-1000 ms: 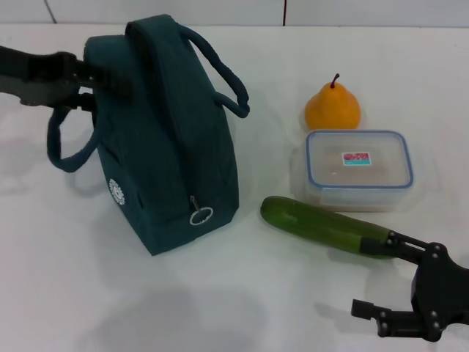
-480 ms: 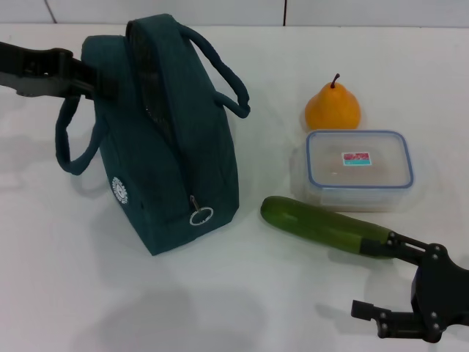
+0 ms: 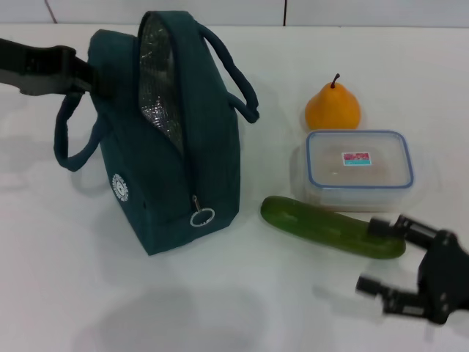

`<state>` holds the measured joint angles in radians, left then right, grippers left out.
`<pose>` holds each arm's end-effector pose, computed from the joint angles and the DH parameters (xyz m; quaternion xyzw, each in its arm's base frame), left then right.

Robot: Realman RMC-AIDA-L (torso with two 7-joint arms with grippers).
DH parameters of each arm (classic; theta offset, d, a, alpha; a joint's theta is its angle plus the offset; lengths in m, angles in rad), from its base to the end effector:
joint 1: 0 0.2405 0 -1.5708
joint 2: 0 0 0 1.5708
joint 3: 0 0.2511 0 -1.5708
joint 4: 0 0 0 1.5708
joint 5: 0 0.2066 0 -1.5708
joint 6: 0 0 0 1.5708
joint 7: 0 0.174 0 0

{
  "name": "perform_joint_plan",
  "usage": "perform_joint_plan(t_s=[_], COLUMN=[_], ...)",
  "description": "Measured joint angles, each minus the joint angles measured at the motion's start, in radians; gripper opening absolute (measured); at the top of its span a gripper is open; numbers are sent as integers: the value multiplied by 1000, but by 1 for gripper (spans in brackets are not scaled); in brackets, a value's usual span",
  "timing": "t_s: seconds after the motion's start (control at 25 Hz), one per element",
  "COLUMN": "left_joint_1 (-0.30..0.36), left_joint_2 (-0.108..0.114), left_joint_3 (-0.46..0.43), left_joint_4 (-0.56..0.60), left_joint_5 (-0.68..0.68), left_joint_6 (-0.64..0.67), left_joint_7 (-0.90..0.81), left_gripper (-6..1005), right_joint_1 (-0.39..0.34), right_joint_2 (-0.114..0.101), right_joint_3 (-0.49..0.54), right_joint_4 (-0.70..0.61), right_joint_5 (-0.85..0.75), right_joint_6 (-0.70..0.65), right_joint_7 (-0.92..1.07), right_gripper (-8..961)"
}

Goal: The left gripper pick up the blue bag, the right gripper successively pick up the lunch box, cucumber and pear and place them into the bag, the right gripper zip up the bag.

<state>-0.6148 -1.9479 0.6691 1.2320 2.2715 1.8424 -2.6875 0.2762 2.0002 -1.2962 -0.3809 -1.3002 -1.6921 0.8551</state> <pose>-0.2126 0.3604 0.1008 -0.8012 -0.5739 -0.1134 0.1258 0.2616 0.2330 -0.0467 -0.9141 0.1194 0.3723 0.1075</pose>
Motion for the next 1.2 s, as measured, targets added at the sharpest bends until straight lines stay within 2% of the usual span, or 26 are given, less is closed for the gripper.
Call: perform_joint_plan(t_s=[0.2, 0.36, 0.48, 0.52, 0.76, 1.0, 1.2], left_joint_1=[-5, -4, -1, -1, -2, -5, -9], left_joint_2=[8, 17, 22, 22, 22, 16, 15], left_joint_3=[-2, -2, -1, 0, 0, 2, 3], left_joint_4=[1, 2, 2, 3, 3, 3, 3], left_joint_5=[-81, -132, -140, -141, -136, -135, -135], left_joint_6=[29, 43, 44, 45, 45, 44, 44], left_joint_7=[-31, -50, -55, -56, -55, -55, -55], left_gripper=[42, 42, 42, 42, 42, 42, 42], right_joint_1=[10, 10, 7, 6, 8, 26, 81], right_joint_2=[9, 10, 10, 11, 13, 18, 22], right_joint_3=[109, 135, 136, 137, 135, 129, 115], right_joint_4=[177, 273, 306, 358, 391, 386, 381], right_joint_5=[193, 368, 433, 515, 571, 566, 538], right_joint_6=[-95, -111, -107, -92, 34, 174, 249], right_joint_7=[55, 254, 357, 473, 660, 736, 764], right_gripper=[859, 858, 858, 858, 857, 857, 857])
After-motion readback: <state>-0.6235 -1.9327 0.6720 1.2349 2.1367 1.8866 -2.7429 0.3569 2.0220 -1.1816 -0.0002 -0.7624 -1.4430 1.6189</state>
